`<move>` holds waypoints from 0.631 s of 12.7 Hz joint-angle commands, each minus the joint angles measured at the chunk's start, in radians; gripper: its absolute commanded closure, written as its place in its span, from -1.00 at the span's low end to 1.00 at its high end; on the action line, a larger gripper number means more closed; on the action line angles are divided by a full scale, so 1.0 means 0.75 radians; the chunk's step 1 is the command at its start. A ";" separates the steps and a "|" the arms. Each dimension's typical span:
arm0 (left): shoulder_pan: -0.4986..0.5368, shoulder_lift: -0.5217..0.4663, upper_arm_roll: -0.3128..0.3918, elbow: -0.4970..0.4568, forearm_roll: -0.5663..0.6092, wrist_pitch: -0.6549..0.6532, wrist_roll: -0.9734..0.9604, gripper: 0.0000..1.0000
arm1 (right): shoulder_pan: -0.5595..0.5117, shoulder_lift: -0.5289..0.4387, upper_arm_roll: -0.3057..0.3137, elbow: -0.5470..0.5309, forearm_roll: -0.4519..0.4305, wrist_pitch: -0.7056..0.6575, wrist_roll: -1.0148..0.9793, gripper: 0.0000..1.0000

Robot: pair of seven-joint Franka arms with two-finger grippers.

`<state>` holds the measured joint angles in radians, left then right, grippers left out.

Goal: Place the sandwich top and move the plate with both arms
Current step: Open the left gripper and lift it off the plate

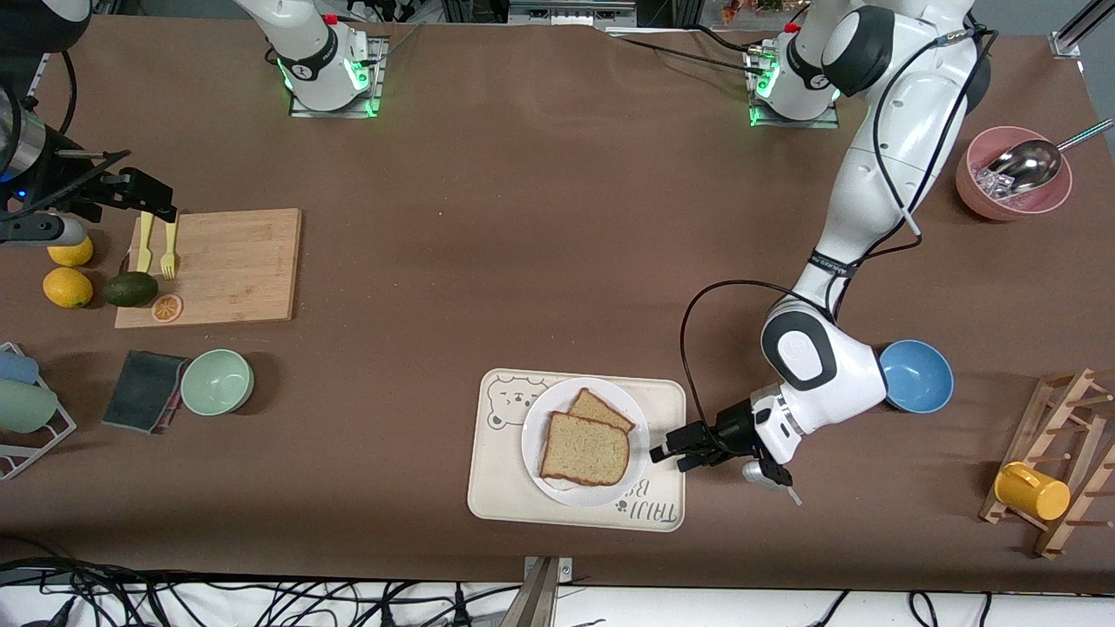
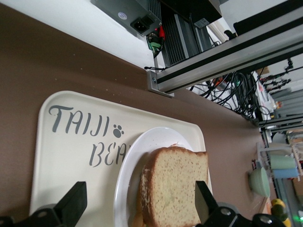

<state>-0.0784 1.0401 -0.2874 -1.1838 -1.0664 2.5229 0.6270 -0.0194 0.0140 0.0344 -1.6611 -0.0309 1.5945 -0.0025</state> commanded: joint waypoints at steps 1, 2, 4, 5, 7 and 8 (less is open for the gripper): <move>0.002 -0.108 0.015 -0.093 0.169 -0.016 -0.046 -1.00 | 0.003 0.006 -0.001 0.022 -0.004 -0.019 0.016 -1.00; 0.008 -0.133 0.015 -0.099 0.277 -0.052 -0.095 -1.00 | 0.003 0.006 -0.001 0.022 -0.002 -0.019 0.016 -1.00; 0.006 -0.186 0.025 -0.089 0.543 -0.138 -0.240 -1.00 | 0.003 0.006 -0.001 0.022 -0.002 -0.019 0.016 -1.00; 0.010 -0.211 0.027 -0.087 0.684 -0.157 -0.304 -1.00 | 0.003 0.006 -0.001 0.022 -0.002 -0.019 0.016 -1.00; 0.010 -0.251 0.050 -0.085 0.914 -0.248 -0.380 -1.00 | 0.003 0.006 -0.001 0.022 -0.004 -0.019 0.016 -1.00; 0.010 -0.282 0.084 -0.082 1.002 -0.301 -0.410 -1.00 | 0.003 0.006 -0.001 0.022 -0.002 -0.019 0.016 -1.00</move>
<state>-0.0772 0.8983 -0.2590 -1.1949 -0.4183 2.3543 0.3580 -0.0194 0.0142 0.0344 -1.6611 -0.0309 1.5941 -0.0025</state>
